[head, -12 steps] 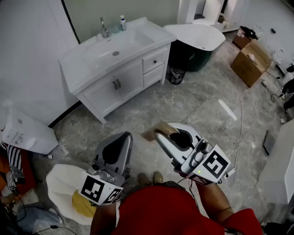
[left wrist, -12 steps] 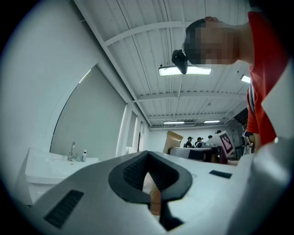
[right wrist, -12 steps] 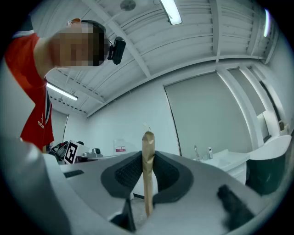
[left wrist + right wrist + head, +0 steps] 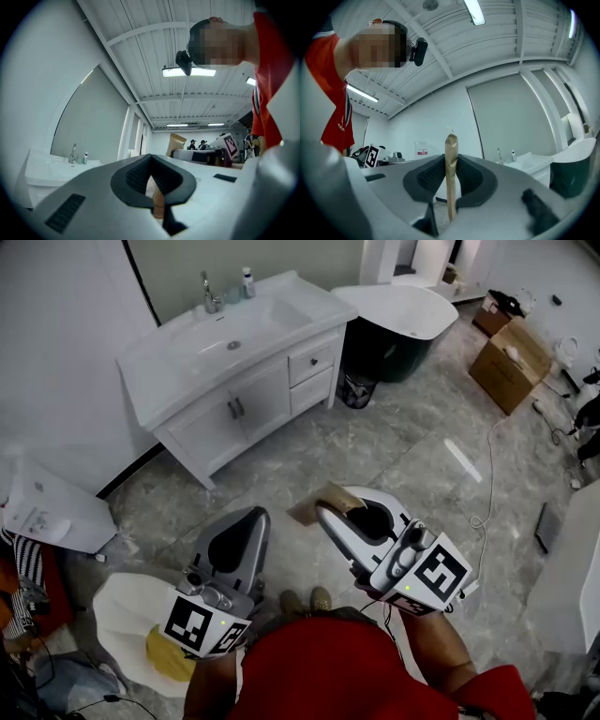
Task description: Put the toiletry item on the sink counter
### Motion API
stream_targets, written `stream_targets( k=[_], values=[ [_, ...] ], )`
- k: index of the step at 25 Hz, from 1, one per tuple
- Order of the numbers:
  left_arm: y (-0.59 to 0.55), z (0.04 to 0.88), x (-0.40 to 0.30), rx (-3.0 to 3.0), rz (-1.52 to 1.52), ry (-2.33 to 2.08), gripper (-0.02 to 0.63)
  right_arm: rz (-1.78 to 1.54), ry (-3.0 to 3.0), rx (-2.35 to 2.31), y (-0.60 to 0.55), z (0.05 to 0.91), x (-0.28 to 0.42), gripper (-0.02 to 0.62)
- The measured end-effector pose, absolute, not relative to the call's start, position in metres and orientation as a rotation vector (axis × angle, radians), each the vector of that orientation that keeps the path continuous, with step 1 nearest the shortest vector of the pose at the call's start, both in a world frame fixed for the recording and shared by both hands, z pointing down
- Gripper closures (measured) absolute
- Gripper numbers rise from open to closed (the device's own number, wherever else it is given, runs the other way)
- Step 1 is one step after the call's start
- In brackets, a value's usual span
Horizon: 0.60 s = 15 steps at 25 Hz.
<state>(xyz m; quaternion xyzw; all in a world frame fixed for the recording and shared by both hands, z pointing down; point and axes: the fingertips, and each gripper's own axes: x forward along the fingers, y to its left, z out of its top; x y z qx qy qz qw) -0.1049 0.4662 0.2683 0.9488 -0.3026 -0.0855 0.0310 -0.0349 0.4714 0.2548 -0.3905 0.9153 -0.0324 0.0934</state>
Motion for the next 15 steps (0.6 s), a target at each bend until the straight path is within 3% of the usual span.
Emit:
stream_targets(
  k=[15],
  values=[
    [0.460, 0.270, -0.089, 2.912, -0.247, -0.968, 0.589, -0.083, 2.721, -1.143, 0.466, 0.245, -0.007, 0.517]
  ],
)
